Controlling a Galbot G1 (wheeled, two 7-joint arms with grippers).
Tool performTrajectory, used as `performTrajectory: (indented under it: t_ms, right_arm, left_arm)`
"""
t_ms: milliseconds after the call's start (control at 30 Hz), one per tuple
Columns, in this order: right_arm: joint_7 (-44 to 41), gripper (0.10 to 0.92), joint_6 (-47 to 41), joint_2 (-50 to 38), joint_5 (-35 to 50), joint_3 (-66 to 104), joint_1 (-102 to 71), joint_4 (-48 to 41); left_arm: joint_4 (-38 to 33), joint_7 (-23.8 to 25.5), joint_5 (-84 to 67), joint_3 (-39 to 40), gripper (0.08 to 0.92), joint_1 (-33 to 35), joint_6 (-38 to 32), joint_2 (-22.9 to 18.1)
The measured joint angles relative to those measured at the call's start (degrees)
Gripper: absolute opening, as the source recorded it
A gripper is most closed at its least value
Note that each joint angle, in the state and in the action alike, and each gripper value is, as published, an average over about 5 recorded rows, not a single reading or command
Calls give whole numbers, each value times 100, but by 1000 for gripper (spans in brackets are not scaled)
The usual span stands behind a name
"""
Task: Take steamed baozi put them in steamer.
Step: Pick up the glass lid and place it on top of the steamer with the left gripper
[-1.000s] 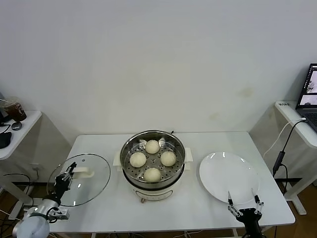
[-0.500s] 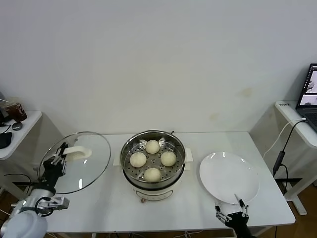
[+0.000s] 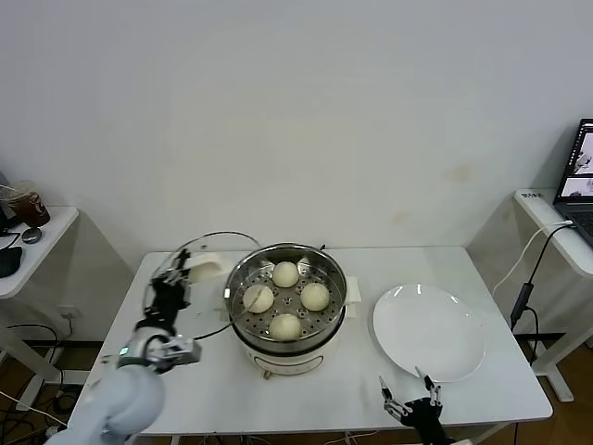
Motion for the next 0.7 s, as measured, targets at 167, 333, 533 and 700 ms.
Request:
performTrajectory:
  t_ms: [167,333,533,700]
  right_arm:
    - [10,823,10,122,-86,-50,95,-74]
    - [14,823,26,226,-148,-94,128,-94]
    - [6,823,68,292,-228,-98,131,-86]
    - [-21,823,78,314,-239,-130,127,-66]
  left_arm:
    - [283,231,467,815,166,-703,253,-323]
    - [526,465,874,1453,166,-1236,357,-523]
    - [738,649,1150,1999,166,-1611,391,-602]
    - [877,717,1325,2291,166,-1802,393,-635]
